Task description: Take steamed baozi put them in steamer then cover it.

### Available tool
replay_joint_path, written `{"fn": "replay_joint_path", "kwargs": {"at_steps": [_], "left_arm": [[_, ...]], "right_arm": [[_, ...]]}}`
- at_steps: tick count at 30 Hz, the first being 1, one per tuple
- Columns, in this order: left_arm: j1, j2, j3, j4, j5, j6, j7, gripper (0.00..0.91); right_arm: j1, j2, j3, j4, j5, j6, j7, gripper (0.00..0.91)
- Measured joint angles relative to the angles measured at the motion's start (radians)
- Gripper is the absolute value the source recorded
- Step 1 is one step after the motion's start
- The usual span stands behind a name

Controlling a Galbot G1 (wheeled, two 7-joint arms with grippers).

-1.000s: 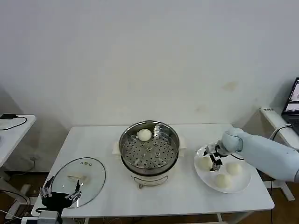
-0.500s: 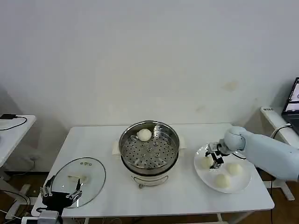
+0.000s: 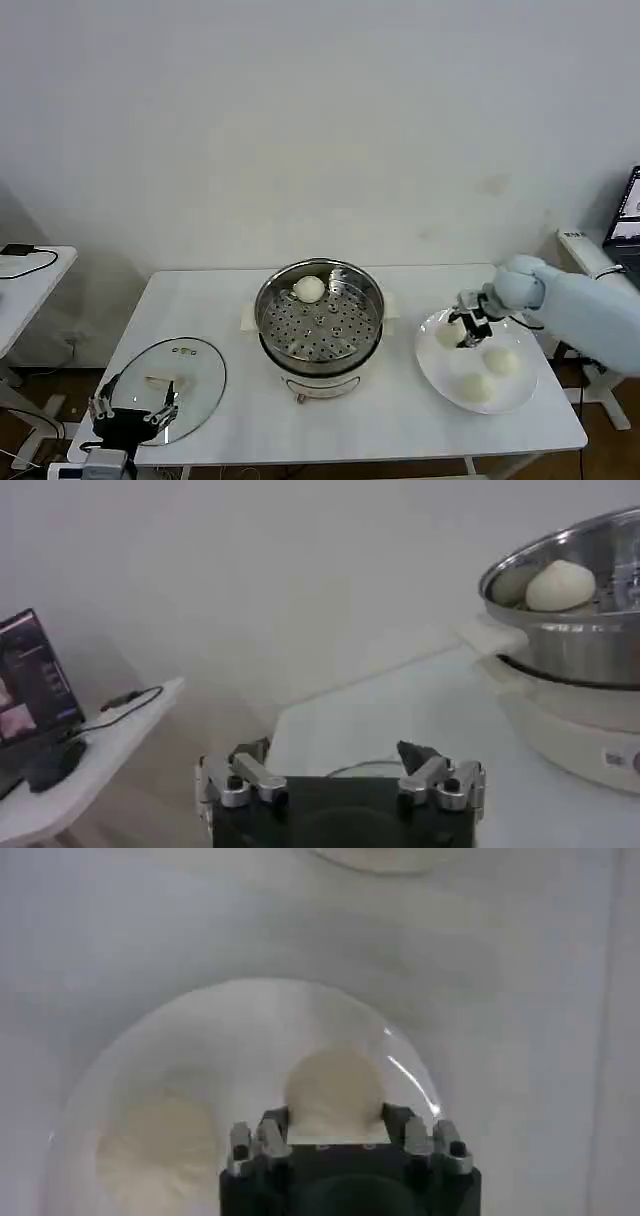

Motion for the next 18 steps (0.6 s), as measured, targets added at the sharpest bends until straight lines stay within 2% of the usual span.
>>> {"fn": "replay_joint_path", "kwargs": {"at_steps": [9,18], "left_arm": [[-0.025,0.014,0.008,0.013,-0.002,0.003,0.002,0.907],[-0.059,0.018,-0.001,0.027,-0.007,0.010,0.006,0.907]], "right_arm": [[0.224,-0.020,-0.116,0.102,0.102,-0.054,0.019,0.645],[0.428,0.097,-0.212,0.147,0.252,-0.133,0.050,0.645]]}}
